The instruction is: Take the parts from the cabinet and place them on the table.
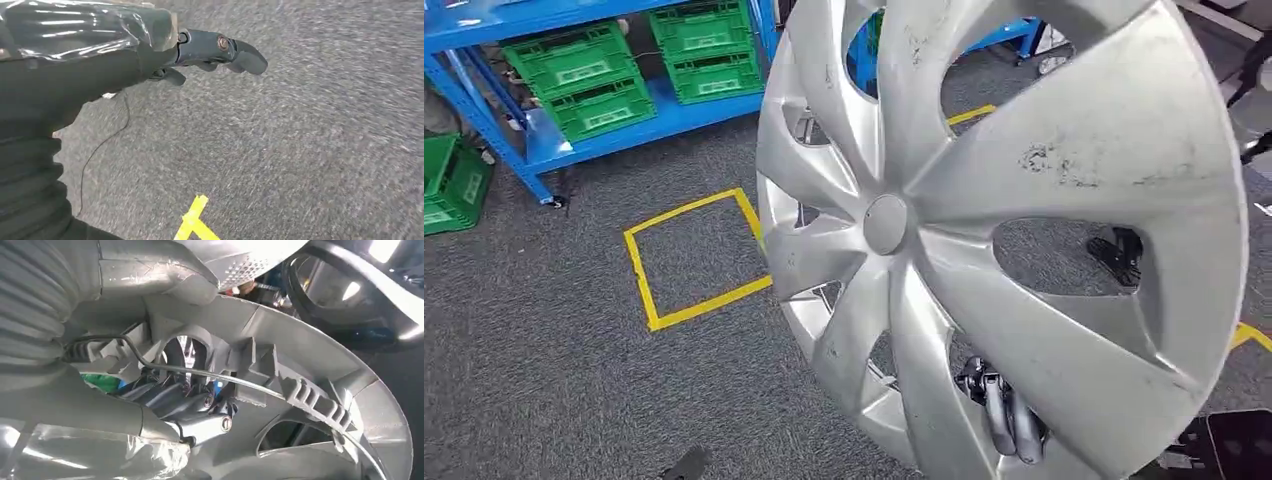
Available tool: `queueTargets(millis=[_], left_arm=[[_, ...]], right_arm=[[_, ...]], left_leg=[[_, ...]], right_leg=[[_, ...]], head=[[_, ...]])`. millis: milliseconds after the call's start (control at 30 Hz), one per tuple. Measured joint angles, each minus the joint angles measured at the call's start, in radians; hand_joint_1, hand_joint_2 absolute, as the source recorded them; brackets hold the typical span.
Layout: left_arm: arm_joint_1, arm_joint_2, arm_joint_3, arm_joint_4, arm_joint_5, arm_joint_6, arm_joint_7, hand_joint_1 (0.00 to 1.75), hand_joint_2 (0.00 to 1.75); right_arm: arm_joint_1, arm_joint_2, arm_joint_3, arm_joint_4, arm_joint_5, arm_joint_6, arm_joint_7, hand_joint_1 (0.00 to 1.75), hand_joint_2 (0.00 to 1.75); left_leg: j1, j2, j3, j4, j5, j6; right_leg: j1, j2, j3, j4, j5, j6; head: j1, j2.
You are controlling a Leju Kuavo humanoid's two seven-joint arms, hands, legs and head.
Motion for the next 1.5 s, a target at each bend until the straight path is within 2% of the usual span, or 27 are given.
queueTargets(millis=[67, 100, 167, 233, 267, 333, 367, 433, 467, 500, 567, 600, 633, 767, 833, 867, 933, 967, 1033, 1100, 1133, 1200, 1267, 1300, 1367, 1433, 1500], left_arm=[[-0.001, -0.002, 0.002, 0.0, 0.001, 0.002, 0.0, 0.0, 1.75], [-0.001, -0.002, 0.003, 0.0, 0.004, 0.003, -0.001, 0.0, 1.75], [-0.002, -0.002, 0.004, 0.0, 0.007, 0.005, -0.002, 0.0, 1.75], [-0.003, -0.003, 0.004, 0.0, 0.008, 0.006, -0.003, 0.0, 1.75], [-0.004, -0.005, 0.004, 0.0, 0.008, 0.006, -0.005, 0.0, 1.75], [-0.004, -0.006, 0.004, 0.0, 0.008, 0.006, -0.007, 0.0, 1.75], [-0.002, -0.005, 0.004, 0.0, 0.009, 0.006, -0.007, 0.0, 1.75], [0.002, -0.004, 0.005, 0.0, 0.01, 0.006, -0.007, 0.0, 1.75], [0.003, -0.005, 0.005, 0.0, 0.01, 0.006, -0.008, 0.0, 1.75], [0.003, -0.006, 0.005, 0.0, 0.007, 0.006, -0.01, 0.0, 1.75], [0.0, -0.007, 0.005, 0.0, -0.002, 0.006, -0.011, 0.0, 1.75], [-0.001, -0.005, 0.005, 0.0, -0.003, 0.006, -0.011, 0.0, 1.75], [-0.002, 0.001, 0.005, 0.001, -0.004, 0.007, -0.011, 0.0, 1.75], [-0.007, 0.004, 0.012, 0.001, -0.008, 0.011, -0.013, 0.0, 1.75], [-0.008, 0.003, 0.014, 0.0, -0.012, 0.012, -0.017, 0.0, 1.75], [-0.008, 0.003, 0.015, 0.001, -0.013, 0.014, -0.018, 0.0, 1.75], [-0.004, 0.003, 0.018, 0.001, -0.014, 0.014, -0.018, 0.0, 1.75], [-0.004, 0.003, 0.019, 0.001, -0.014, 0.014, -0.018, 0.0, 1.75], [-0.005, 0.002, 0.019, 0.001, -0.016, 0.014, -0.019, 0.0, 1.75], [-0.006, 0.001, 0.019, 0.001, -0.021, 0.014, -0.018, 0.0, 1.75], [-0.007, 0.003, 0.02, 0.001, -0.024, 0.015, -0.018, 0.0, 1.75], [-0.009, 0.005, 0.021, 0.001, -0.025, 0.018, -0.018, 0.0, 1.75], [-0.01, 0.003, 0.021, 0.0, -0.027, 0.017, -0.018, 0.0, 1.75], [-0.011, 0.003, 0.021, 0.0, -0.03, 0.017, -0.018, 0.0, 1.75], [-0.011, 0.004, 0.021, 0.0, -0.035, 0.017, -0.016, 0.0, 1.75], [-0.008, 0.007, 0.021, 0.0, -0.04, 0.017, -0.01, 0.0, 1.75], [-0.008, 0.007, 0.022, 0.0, -0.044, 0.016, -0.009, 0.0, 1.75]], right_arm=[[-0.002, 0.0, -0.004, 0.0, 0.0, 0.0, 0.0, 1.75, 1.75], [-0.006, 0.0, -0.006, 0.0, 0.0, 0.0, 0.0, 1.75, 1.75], [-0.01, 0.001, -0.006, -0.001, -0.001, 0.002, 0.0, 1.75, 1.75], [-0.01, 0.001, -0.007, -0.001, 0.0, 0.002, -0.002, 1.75, 1.75], [-0.011, 0.001, -0.008, -0.001, 0.0, 0.003, -0.002, 1.75, 1.75], [-0.013, 0.002, -0.008, -0.001, 0.001, 0.003, -0.002, 1.75, 1.75], [-0.013, 0.003, -0.008, -0.001, 0.0, 0.003, -0.002, 1.75, 1.75], [-0.014, 0.003, -0.008, -0.001, 0.001, 0.003, -0.002, 1.75, 1.75], [-0.014, 0.003, -0.008, 0.0, 0.003, 0.003, -0.002, 1.75, 1.75], [-0.014, 0.003, -0.008, 0.0, 0.007, 0.003, -0.002, 1.75, 1.75], [-0.015, 0.003, -0.008, 0.0, 0.011, 0.002, -0.007, 1.75, 1.75], [-0.016, 0.003, -0.008, 0.0, 0.013, 0.0, -0.01, 1.75, 1.75], [-0.016, 0.004, -0.008, -0.001, 0.016, 0.0, -0.011, 1.75, 1.75], [-0.019, 0.006, -0.008, -0.004, 0.023, 0.0, -0.02, 1.75, 1.75], [-0.022, 0.003, -0.007, -0.005, 0.024, 0.0, -0.026, 1.75, 1.75], [-0.028, 0.002, -0.006, -0.005, 0.024, 0.0, -0.027, 1.75, 1.75], [-0.029, 0.001, -0.006, -0.005, 0.025, 0.0, -0.029, 1.75, 1.75], [-0.029, 0.0, -0.005, -0.003, 0.025, 0.0, -0.029, 1.75, 1.75], [-0.03, -0.002, -0.005, -0.002, 0.025, 0.0, -0.029, 1.75, 1.75], [-0.033, -0.002, -0.005, -0.002, 0.026, 0.0, -0.03, 1.75, 1.75], [-0.038, -0.002, -0.005, -0.002, 0.026, 0.0, -0.03, 1.75, 1.75], [-0.039, -0.002, -0.005, -0.003, 0.028, 0.0, -0.032, 1.75, 1.75], [-0.039, -0.002, -0.005, -0.003, 0.03, 0.0, -0.035, 1.75, 1.75], [-0.04, -0.002, -0.005, -0.003, 0.031, 0.0, -0.035, 1.75, 1.75], [-0.043, -0.002, -0.005, -0.003, 0.032, 0.0, -0.038, 1.75, 1.75], [-0.043, -0.002, -0.005, -0.003, 0.033, 0.001, -0.042, 1.75, 1.75], [-0.043, -0.002, -0.005, -0.003, 0.036, 0.002, -0.043, 1.75, 1.75]], left_leg=[[0.001, 0.018, -0.002, 0.01, -0.004, -0.007], [-0.002, 0.026, -0.005, 0.022, -0.01, -0.015], [-0.009, 0.039, -0.013, 0.03, -0.015, -0.028], [-0.004, 0.053, -0.012, 0.03, -0.01, -0.038], [-0.002, 0.056, -0.014, 0.033, -0.013, -0.042], [0.008, -0.02, -0.036, 0.093, -0.07, -0.054], [0.008, -0.039, -0.068, 0.17, -0.117, -0.057], [0.008, -0.047, -0.136, 0.325, -0.18, -0.059], [0.008, -0.048, -0.147, 0.352, -0.179, -0.058], [0.008, -0.048, -0.135, 0.328, -0.156, -0.054], [0.007, -0.063, -0.051, 0.164, -0.064, -0.038], [0.005, -0.094, -0.008, 0.077, -0.025, -0.026], [0.01, -0.149, 0.005, 0.051, -0.04, -0.012], [-0.007, -0.109, 0.004, 0.026, -0.024, 0.0], [0.002, -0.083, 0.016, -0.006, -0.006, 0.002], [0.001, -0.068, 0.014, -0.006, -0.003, 0.005], [-0.002, -0.038, 0.01, -0.005, -0.003, 0.004], [-0.002, -0.025, 0.008, -0.004, -0.003, 0.003], [-0.002, -0.001, 0.007, -0.002, -0.003, 0.001], [0.0, 0.019, 0.004, 0.012, -0.01, -0.01], [-0.006, 0.026, -0.003, 0.023, -0.016, -0.019], [-0.009, 0.038, -0.006, 0.031, -0.02, -0.031], [-0.004, 0.055, -0.005, 0.031, -0.017, -0.04], [0.003, 0.043, -0.01, 0.036, -0.025, -0.048], [0.007, -0.029, -0.04, 0.118, -0.093, -0.056], [0.007, -0.047, -0.115, 0.286, -0.172, -0.058], [0.007, -0.049, -0.145, 0.349, -0.175, -0.053]], right_leg=[[-0.003, -0.026, 0.105, -0.18, 0.057, 0.019], [-0.002, -0.067, 0.147, -0.259, 0.062, 0.015], [0.005, -0.046, 0.145, -0.252, 0.067, -0.009], [0.01, -0.031, 0.136, -0.252, 0.072, -0.019], [0.002, -0.022, 0.136, -0.256, 0.078, -0.029], [-0.003, -0.009, 0.134, -0.256, 0.084, -0.039], [-0.001, -0.001, 0.132, -0.255, 0.084, -0.04], [0.005, 0.018, 0.127, -0.255, 0.088, -0.045], [0.007, 0.03, 0.126, -0.254, 0.089, -0.047], [0.009, 0.04, 0.126, -0.254, 0.09, -0.046], [0.012, 0.064, 0.129, -0.254, 0.094, -0.046], [0.013, 0.073, 0.13, -0.255, 0.094, -0.045], [0.008, 0.079, 0.123, -0.254, 0.099, -0.037], [0.001, 0.124, 0.104, -0.265, 0.12, -0.007], [0.008, 0.038, 0.077, -0.223, 0.094, -0.015], [0.007, 0.017, 0.045, -0.156, 0.057, -0.02], [0.003, 0.007, -0.029, 0.007, -0.004, -0.018], [0.001, 0.006, -0.046, 0.051, -0.012, -0.01], [-0.006, -0.001, -0.001, -0.015, 0.016, 0.012], [-0.009, -0.039, 0.113, -0.204, 0.072, 0.033], [-0.006, -0.078, 0.136, -0.255, 0.066, 0.025], [0.0, -0.051, 0.135, -0.248, 0.075, 0.001], [0.005, -0.033, 0.127, -0.249, 0.08, -0.011], [-0.005, -0.023, 0.128, -0.253, 0.085, -0.02], [-0.005, -0.009, 0.125, -0.252, 0.09, -0.028], [0.003, 0.011, 0.119, -0.252, 0.093, -0.034], [0.008, 0.033, 0.116, -0.251, 0.096, -0.038]], head=[[0.0, 0.0], [0.001, 0.0], [-0.002, 0.0], [-0.001, 0.0], [-0.001, 0.0], [-0.003, 0.0], [-0.003, 0.0], [-0.003, 0.0], [-0.002, 0.0], [-0.002, 0.0], [-0.003, 0.0], [-0.002, 0.0], [0.003, 0.0], [-0.005, 0.0], [-0.002, 0.0], [0.001, 0.0], [0.001, 0.0], [0.002, 0.0], [0.002, 0.0], [0.002, 0.0], [0.003, 0.0], [-0.002, 0.0], [-0.002, 0.0], [-0.002, 0.0], [-0.005, 0.0], [-0.005, 0.0], [-0.005, 0.0]])
